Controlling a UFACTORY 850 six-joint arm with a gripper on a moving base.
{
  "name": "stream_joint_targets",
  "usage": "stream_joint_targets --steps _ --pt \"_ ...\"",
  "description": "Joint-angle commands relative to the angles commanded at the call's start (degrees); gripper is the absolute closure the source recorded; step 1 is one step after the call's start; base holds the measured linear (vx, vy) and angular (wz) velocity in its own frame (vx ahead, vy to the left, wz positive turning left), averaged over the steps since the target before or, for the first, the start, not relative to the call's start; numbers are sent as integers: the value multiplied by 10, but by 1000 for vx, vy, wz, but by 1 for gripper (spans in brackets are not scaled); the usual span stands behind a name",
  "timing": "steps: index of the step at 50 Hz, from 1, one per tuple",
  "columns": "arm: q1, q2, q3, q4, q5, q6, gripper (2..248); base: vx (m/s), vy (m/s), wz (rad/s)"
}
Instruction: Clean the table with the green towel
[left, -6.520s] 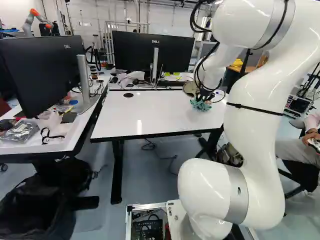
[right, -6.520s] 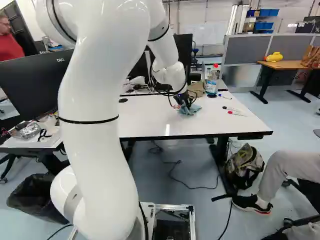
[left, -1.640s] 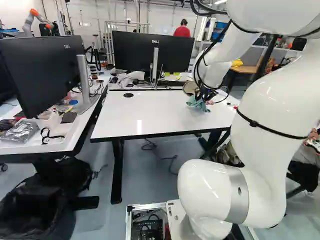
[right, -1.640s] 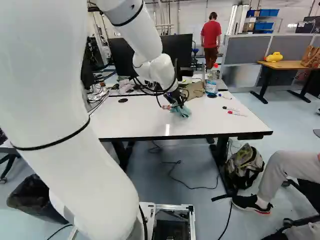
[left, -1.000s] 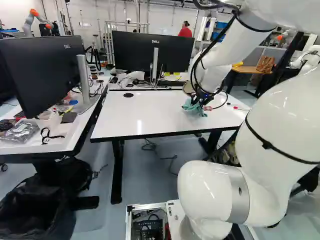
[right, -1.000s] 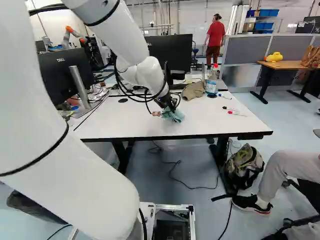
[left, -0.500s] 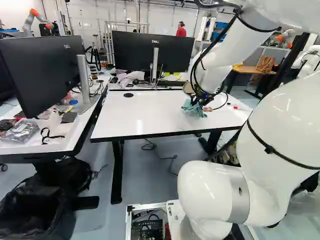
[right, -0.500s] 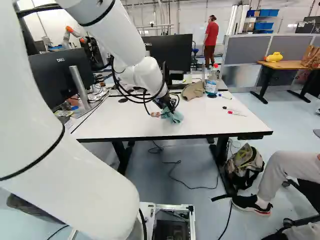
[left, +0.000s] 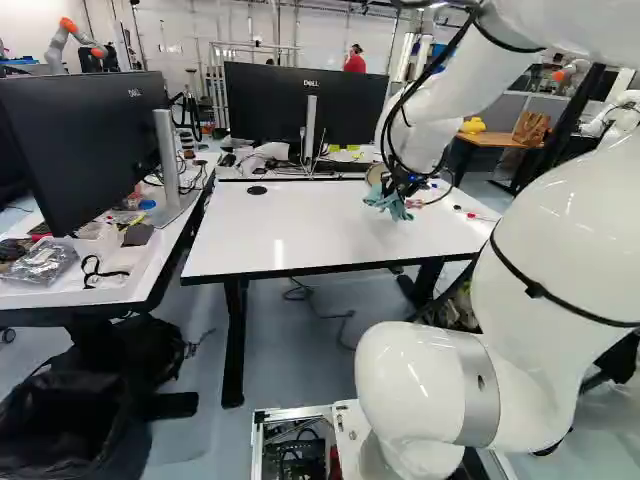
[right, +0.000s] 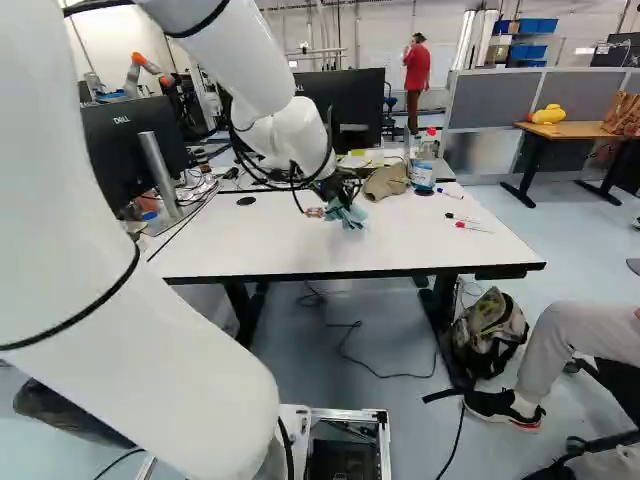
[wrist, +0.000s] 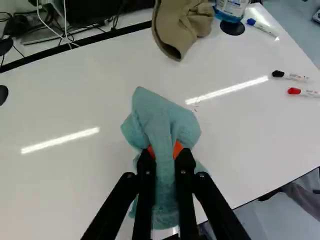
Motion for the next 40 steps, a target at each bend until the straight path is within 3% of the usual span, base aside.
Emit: stream_joint_targets --steps 40 --pt "-12 -116 -128 0 0 0 200 0 0 0"
